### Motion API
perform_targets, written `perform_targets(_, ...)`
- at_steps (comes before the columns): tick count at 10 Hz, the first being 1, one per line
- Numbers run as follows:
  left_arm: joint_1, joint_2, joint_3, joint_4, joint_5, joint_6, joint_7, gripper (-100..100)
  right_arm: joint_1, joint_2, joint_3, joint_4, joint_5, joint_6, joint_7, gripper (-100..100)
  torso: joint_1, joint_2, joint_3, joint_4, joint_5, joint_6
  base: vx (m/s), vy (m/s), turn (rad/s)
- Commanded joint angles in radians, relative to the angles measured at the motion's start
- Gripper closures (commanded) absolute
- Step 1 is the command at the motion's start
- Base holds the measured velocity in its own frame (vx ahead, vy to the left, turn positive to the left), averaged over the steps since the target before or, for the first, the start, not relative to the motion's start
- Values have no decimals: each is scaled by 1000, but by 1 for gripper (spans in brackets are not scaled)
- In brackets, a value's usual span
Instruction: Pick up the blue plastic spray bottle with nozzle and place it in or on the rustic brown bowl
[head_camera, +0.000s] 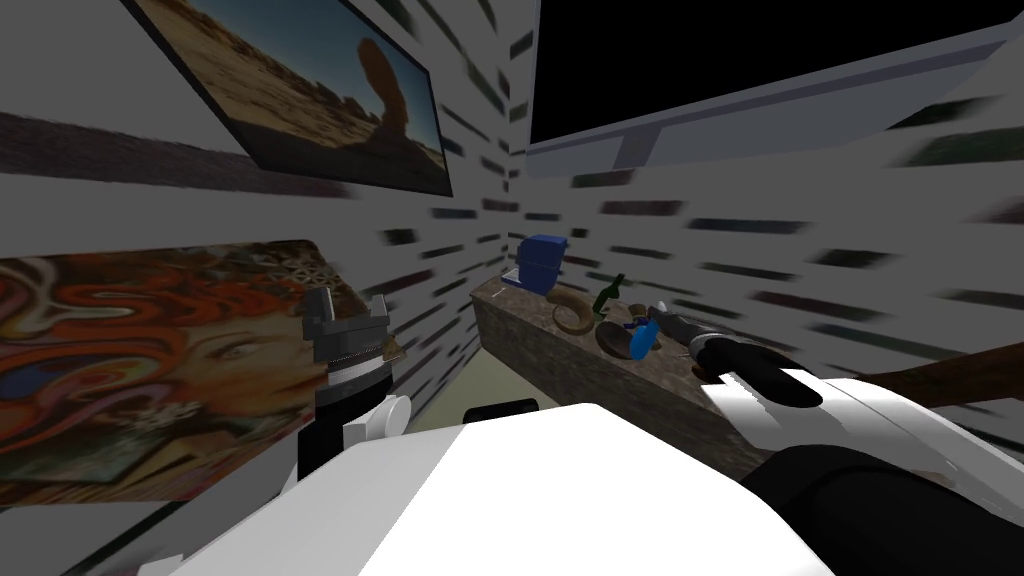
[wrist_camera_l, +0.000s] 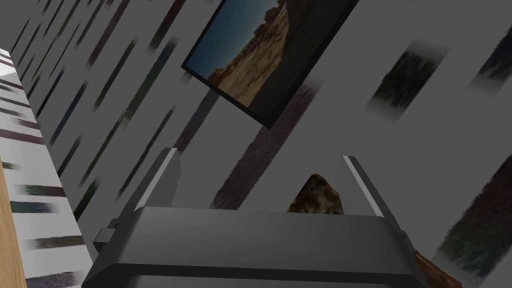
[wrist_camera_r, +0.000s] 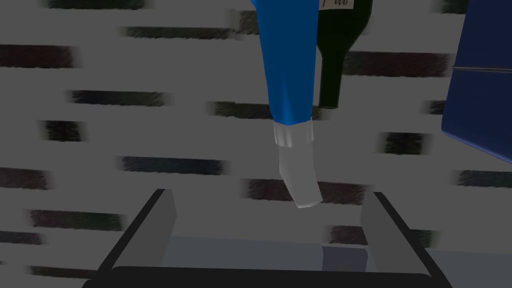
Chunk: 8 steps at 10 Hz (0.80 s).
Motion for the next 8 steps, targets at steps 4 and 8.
perform_targets(4,0,0,0,0,0,0,0,0,-7,-37,-46,-9,-41,47,-12,0,-1,-1,0,0,0,0,-33,19,25)
perform_targets(8,0,0,0,0,0,0,0,0,-7,-37,-46,-9,-41,47,-12,0,-2,-3,-2,-1,-1,0,0,0,0)
